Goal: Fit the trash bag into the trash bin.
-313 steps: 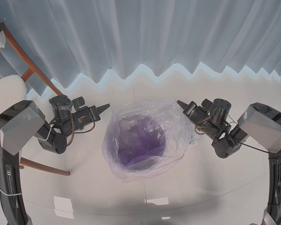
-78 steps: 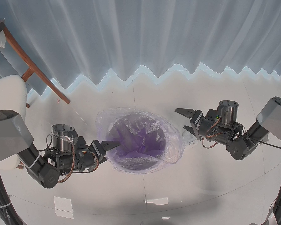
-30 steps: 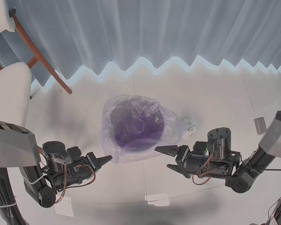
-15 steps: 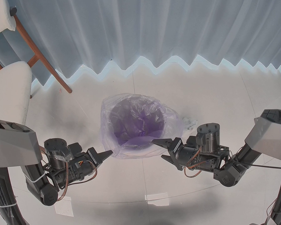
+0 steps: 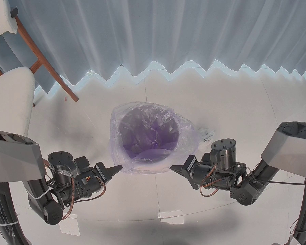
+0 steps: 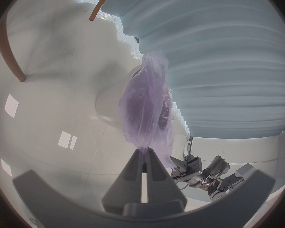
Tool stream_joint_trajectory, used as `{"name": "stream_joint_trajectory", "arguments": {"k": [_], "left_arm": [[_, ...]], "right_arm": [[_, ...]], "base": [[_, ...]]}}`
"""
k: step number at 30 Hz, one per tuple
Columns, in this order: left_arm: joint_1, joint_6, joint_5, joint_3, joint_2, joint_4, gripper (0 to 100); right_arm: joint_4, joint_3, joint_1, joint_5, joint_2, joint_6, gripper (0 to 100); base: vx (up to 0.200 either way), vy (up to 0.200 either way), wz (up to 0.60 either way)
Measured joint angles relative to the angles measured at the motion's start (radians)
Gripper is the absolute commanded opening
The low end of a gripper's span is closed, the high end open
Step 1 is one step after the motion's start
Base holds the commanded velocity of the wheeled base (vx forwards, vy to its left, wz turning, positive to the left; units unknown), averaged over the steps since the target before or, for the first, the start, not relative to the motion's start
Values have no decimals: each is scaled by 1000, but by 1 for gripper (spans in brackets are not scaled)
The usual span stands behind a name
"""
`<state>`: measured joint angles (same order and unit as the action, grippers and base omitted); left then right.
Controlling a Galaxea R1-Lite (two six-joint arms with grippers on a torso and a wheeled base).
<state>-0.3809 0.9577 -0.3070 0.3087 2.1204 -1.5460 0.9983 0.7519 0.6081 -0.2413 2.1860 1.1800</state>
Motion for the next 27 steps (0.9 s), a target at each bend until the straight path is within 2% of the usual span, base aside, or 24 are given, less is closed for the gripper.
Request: {"name": "stream_joint_trajectory", "arguments": {"k": [4, 10, 18, 27], "left_arm": [[5, -29, 0, 0, 15, 0, 0], [15, -137, 0, 14, 112, 1, 0], [39, -188, 6, 84, 246, 1, 0], [80, -188, 37, 208, 323, 2, 0]], "right_arm": [[-1, -5, 4, 1, 13, -28, 0], [-31, -6, 9, 1, 32, -113, 0], [-201, 96, 8, 6, 63, -221, 0], [-258, 245, -2, 93, 148, -309, 0]], "base": [[0, 0, 0], [0, 0, 0], [0, 0, 0], [0, 0, 0]]}}
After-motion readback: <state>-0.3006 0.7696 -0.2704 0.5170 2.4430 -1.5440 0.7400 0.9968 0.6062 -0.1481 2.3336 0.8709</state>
